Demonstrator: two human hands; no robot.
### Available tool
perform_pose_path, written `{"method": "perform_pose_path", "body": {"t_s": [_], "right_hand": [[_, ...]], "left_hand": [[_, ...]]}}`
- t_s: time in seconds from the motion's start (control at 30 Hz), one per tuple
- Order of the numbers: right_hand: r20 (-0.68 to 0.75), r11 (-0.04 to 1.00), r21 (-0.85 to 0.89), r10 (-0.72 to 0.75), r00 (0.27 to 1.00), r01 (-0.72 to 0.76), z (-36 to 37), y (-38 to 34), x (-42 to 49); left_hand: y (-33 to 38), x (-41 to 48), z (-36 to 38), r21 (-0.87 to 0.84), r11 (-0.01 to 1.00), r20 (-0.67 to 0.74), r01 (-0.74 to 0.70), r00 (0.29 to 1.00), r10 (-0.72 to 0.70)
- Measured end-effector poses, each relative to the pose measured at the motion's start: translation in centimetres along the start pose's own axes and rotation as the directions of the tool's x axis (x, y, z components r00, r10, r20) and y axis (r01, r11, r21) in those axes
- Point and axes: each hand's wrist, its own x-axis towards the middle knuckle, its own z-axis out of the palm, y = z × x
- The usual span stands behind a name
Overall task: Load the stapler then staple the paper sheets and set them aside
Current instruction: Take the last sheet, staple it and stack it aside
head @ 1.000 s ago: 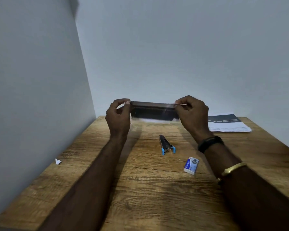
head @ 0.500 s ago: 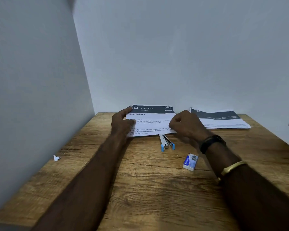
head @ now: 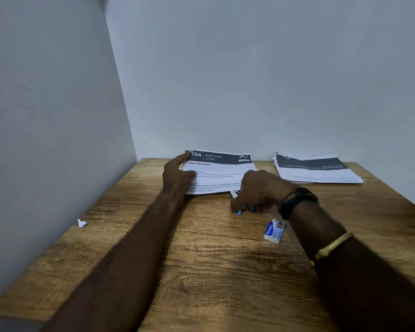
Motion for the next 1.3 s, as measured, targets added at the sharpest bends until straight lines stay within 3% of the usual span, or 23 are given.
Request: {"method": "perform_pose_path", "body": {"t_s": [0.17,0.33,0.5,0.6,0.83,1.07,1.3], "right_hand": [[0.188,0.921,0.386,-0.028,0.982,-0.047,-0.4,1.0,0.1],[0.334,0.652,0.747,-0.207,0.920,-0.125,-1.4,2.4,0.0],[0.189,0.316,0.946,-0.376,0.907,-0.067,-1.3,2.5,0.3],[0.022,0.144,0.989,-0.354,0.935,0.031,-0.8,1.5,1.3],[-0.286,0.235,0.925,-0.083,0.955,0.297,-0.4,-1.5,3.5],[-0.386,0.279,0.877,-0.075,0.920,0.391,-0.1,-1.9,3.2],[-0.377,0.265,0.878,-0.131,0.917,0.399,0.4,-2.1,2.9]], "left_hand": [[0.0,-0.1,0.0,0.006,1.000,-0.003,-0.003,1.000,0.003],[0.1,-0.2,0.0,-0.038,0.999,0.005,0.024,1.000,-0.024],[0.4,-0.5,0.2,-0.085,0.994,0.036,0.062,0.998,-0.059],[0.8,-1.1,0.5,-0.057,0.998,0.083,0.012,0.997,-0.007],[1.1,-2.2,1.7,-0.024,0.997,0.171,-0.072,0.982,0.075],[1.2,-2.5,2.7,-0.249,0.968,0.054,0.035,0.998,-0.022],[1.0,-2.2,2.5,-0.197,0.980,0.058,0.017,0.998,-0.006]]}}
